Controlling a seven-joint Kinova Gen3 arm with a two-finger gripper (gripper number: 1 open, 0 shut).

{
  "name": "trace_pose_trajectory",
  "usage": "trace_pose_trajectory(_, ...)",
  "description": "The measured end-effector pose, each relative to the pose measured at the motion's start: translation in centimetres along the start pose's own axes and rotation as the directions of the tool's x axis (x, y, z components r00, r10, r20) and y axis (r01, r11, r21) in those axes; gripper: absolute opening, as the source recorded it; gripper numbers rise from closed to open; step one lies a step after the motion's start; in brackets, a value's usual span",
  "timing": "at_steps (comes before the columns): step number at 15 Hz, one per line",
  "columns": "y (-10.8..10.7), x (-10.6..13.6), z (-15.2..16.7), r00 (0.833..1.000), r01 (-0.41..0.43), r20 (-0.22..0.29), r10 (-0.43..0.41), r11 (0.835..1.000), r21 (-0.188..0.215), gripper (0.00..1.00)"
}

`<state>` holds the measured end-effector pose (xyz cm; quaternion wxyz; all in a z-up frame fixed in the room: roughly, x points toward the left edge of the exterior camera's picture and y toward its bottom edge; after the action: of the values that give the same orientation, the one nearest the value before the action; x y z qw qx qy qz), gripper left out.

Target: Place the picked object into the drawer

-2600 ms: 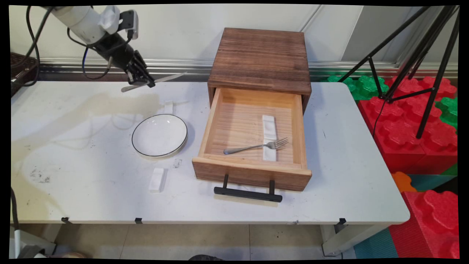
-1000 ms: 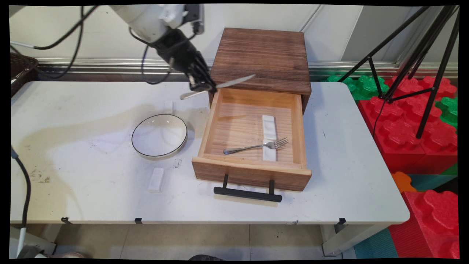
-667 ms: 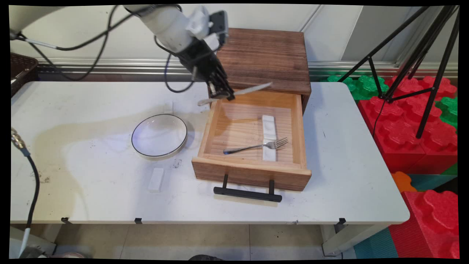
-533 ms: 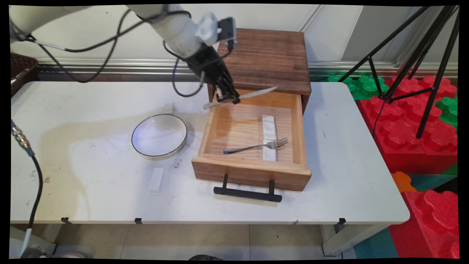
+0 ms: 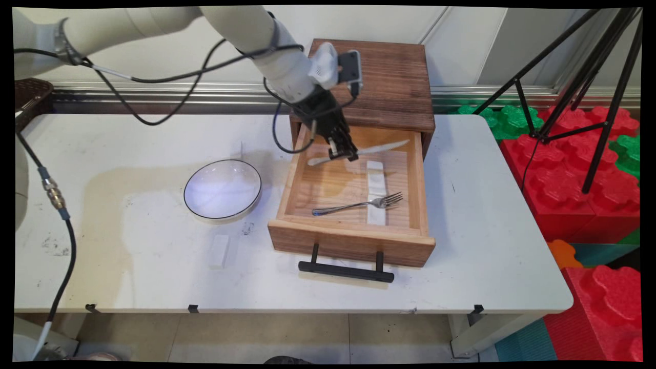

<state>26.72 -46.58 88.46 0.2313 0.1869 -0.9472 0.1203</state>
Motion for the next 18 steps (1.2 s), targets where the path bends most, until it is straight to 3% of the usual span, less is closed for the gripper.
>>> trace_pose_trajectory(6,0.4,0.6,2.8,1.000,-0.030,0.005,0.030,0.999,-0.017,0.00)
trace_pose_trajectory(18,0.4,-0.7,6.3,0.997,-0.078,0.026,0.079,0.997,-0.027,0.00)
